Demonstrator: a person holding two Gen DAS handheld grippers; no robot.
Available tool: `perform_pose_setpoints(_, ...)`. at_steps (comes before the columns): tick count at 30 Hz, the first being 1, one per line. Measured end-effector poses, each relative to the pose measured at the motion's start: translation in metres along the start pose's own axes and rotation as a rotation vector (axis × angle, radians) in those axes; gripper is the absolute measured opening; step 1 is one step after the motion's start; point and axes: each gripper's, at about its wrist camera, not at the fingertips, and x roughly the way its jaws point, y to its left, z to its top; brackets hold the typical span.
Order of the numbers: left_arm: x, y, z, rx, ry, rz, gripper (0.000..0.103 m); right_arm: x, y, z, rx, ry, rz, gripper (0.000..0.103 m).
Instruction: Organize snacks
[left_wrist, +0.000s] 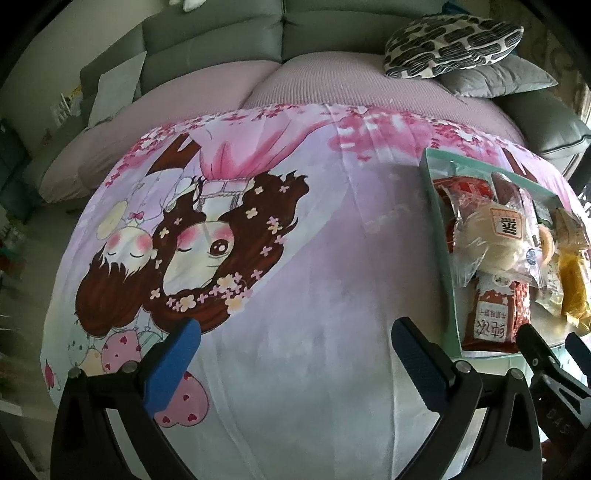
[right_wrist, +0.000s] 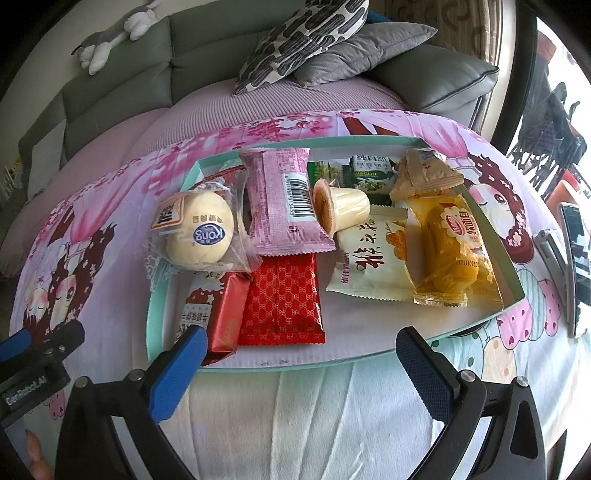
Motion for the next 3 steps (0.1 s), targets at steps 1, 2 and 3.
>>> perform_pose_setpoints(1,-0.0001,-0.0007,0.0001,0.004,-0.001,0.002,0.103,0.0002,0.0000,-0.0001,0.000,0.001,0.000,0.103)
perform_pose_setpoints(2,0.0000,-0.0015,0.0001,0.006,0.000,0.002,0.103,0.0002,0.0002,-0.0003,0.001,0.002,-0.001,0.103)
perform_pose_setpoints(3,0.0007,-0.0021,0.0002,0.009,0.004,-0.003,0.103,0.0002,0.0002,-0.0003,0.001,0.001,-0.001,0.103)
